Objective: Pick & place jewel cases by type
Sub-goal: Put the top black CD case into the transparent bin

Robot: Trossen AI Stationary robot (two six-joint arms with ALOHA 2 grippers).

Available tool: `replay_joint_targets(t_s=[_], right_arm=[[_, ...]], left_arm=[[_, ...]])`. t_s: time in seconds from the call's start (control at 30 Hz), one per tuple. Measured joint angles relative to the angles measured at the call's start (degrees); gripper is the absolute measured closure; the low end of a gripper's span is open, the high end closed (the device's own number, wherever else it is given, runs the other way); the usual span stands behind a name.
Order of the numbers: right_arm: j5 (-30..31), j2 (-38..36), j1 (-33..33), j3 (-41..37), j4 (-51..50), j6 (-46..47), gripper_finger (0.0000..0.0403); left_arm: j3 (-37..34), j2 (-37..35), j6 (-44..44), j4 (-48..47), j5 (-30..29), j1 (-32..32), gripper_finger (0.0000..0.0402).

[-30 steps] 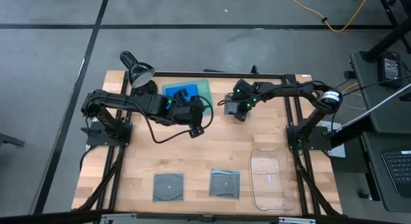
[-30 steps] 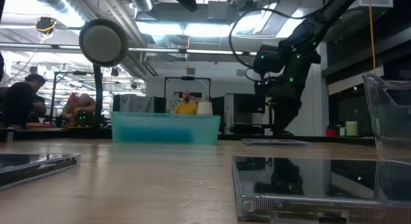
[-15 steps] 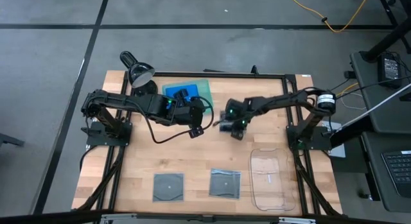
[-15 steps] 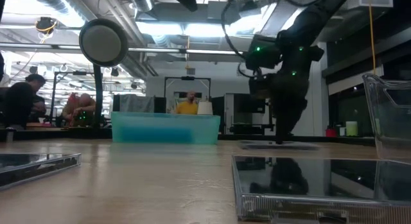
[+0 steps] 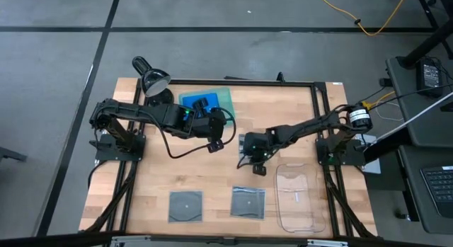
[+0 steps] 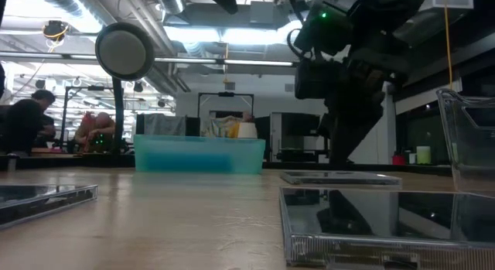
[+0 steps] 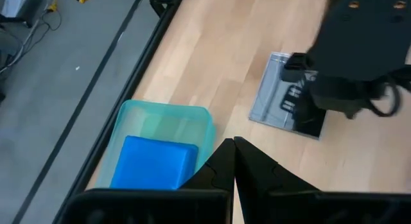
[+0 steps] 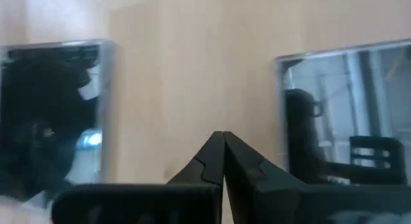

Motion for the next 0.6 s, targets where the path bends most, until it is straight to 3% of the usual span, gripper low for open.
replay_joint_targets(t_s=[0.3, 0.6], right_arm=[[3.24, -3.08, -2.89, 0.00, -3.77, -0.22, 0.0393], [10.20, -9.67, -9.31, 0.00, -19.31, -2.75, 0.0393]], left_arm=[[0.00, 0.00, -1.08, -0.06, 1.35, -1.81, 0.0401], [-6.05, 0.02, -13.40, 0.87, 1.89, -2.62, 0.0400]])
